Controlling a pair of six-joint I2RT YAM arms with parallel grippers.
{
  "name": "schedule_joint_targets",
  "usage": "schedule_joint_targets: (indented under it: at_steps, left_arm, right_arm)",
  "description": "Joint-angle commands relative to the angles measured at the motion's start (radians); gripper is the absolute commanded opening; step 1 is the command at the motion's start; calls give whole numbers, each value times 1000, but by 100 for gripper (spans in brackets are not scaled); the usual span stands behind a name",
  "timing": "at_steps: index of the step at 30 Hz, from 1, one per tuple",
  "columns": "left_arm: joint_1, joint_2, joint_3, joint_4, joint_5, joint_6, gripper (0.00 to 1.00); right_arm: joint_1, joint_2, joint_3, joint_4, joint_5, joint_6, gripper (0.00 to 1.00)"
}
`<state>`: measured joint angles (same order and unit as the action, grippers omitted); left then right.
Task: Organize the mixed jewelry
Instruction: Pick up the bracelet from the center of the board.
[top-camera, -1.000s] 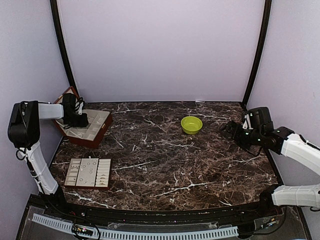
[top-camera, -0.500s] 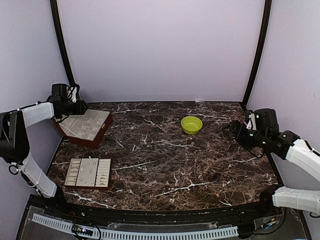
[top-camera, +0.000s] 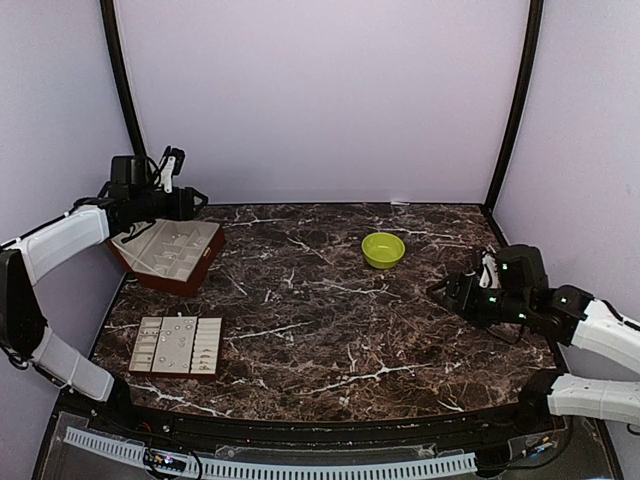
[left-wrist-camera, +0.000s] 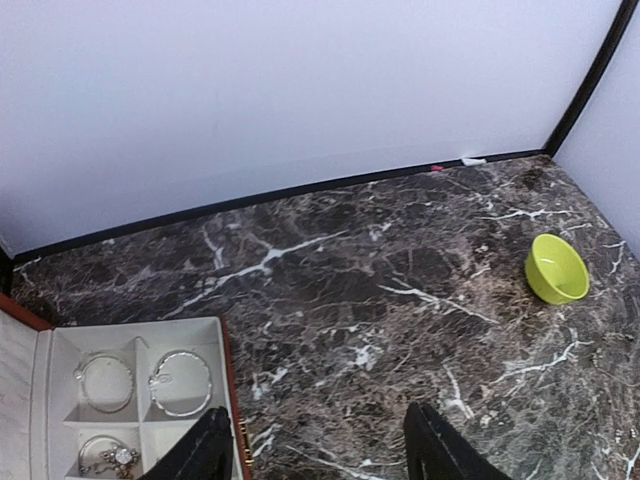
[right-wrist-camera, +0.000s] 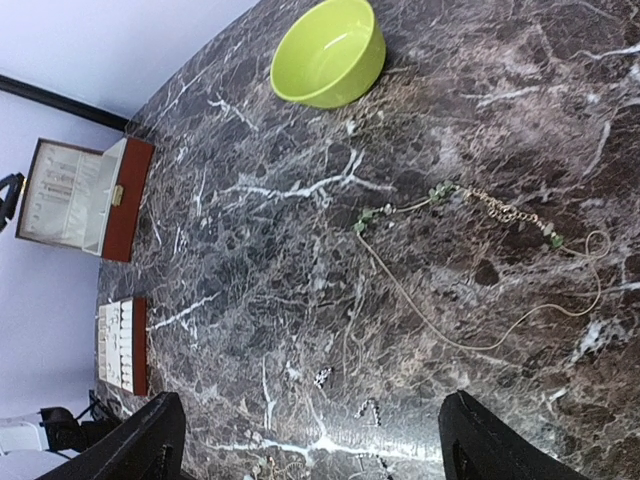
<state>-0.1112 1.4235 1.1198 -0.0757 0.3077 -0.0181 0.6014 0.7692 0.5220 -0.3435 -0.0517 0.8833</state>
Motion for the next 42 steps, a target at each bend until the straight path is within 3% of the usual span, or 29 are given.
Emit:
schedule_joint_targets:
  at_steps: [1, 13, 20, 33, 42]
  left_arm:
    - [-41, -56, -13, -12, 59, -23, 61]
    - [-45, -235, -132, -57, 95, -116, 64]
    - [-44, -325, -187, -158, 121, -106, 64]
    - [-47, -398, -245, -150, 86, -91, 66]
    - [-46, -378, -243, -154, 76, -85, 66]
  right_arm:
    - [109, 16, -17, 43, 92, 69, 88]
    - [457, 163, -76, 180, 291, 213, 76]
    - [680, 351, 34, 156, 429, 282, 72]
    - [821, 678, 325, 6, 470, 252, 66]
    - [845, 832, 409, 13, 395, 215, 61]
